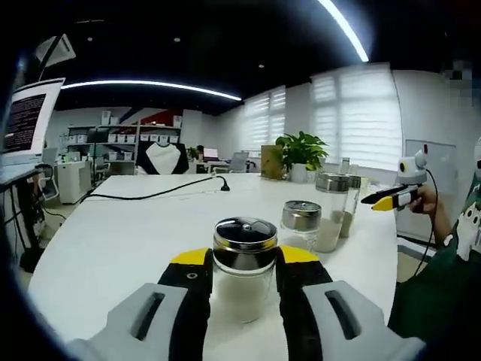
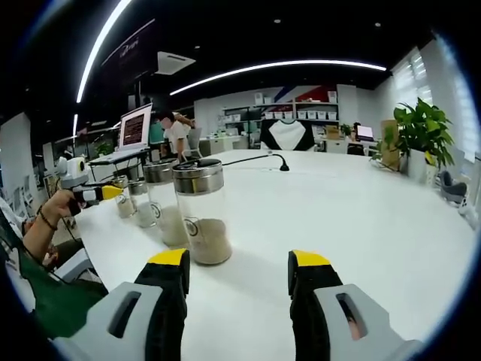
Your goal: Rotate the seasoning bottle until the label or dispensing opening points toward the visible target arrow and the bottle remains upright within the marked orientation range
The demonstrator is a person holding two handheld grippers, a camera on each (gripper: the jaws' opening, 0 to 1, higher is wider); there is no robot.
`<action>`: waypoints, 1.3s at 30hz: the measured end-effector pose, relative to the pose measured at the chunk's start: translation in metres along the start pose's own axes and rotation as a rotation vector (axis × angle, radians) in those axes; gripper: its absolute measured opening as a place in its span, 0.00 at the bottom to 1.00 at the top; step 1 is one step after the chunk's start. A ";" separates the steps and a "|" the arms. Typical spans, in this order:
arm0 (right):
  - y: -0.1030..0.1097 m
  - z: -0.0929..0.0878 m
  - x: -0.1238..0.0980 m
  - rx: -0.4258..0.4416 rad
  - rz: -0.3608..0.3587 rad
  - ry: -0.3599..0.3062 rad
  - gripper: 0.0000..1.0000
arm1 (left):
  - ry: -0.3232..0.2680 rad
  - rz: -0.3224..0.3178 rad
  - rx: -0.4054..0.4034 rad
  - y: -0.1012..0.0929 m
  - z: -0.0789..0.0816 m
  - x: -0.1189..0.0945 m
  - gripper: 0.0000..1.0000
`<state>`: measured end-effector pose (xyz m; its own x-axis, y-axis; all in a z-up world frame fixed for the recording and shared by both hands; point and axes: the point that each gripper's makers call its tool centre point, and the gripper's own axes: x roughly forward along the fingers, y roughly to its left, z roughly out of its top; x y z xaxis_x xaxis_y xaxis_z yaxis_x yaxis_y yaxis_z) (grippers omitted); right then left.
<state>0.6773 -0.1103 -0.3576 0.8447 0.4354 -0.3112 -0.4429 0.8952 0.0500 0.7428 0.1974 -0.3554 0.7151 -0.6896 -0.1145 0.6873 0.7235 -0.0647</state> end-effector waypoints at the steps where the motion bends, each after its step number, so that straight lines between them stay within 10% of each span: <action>1: 0.000 0.000 0.000 -0.001 0.001 0.000 0.53 | 0.003 -0.008 0.000 0.000 0.000 0.000 0.34; 39: 0.000 0.001 0.002 -0.008 0.002 0.008 0.52 | 0.172 -0.360 0.066 -0.007 -0.002 0.004 0.34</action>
<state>0.6793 -0.1092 -0.3577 0.8412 0.4365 -0.3191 -0.4474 0.8933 0.0428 0.7408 0.1900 -0.3574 0.3993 -0.8789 -0.2609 0.9007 0.4292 -0.0674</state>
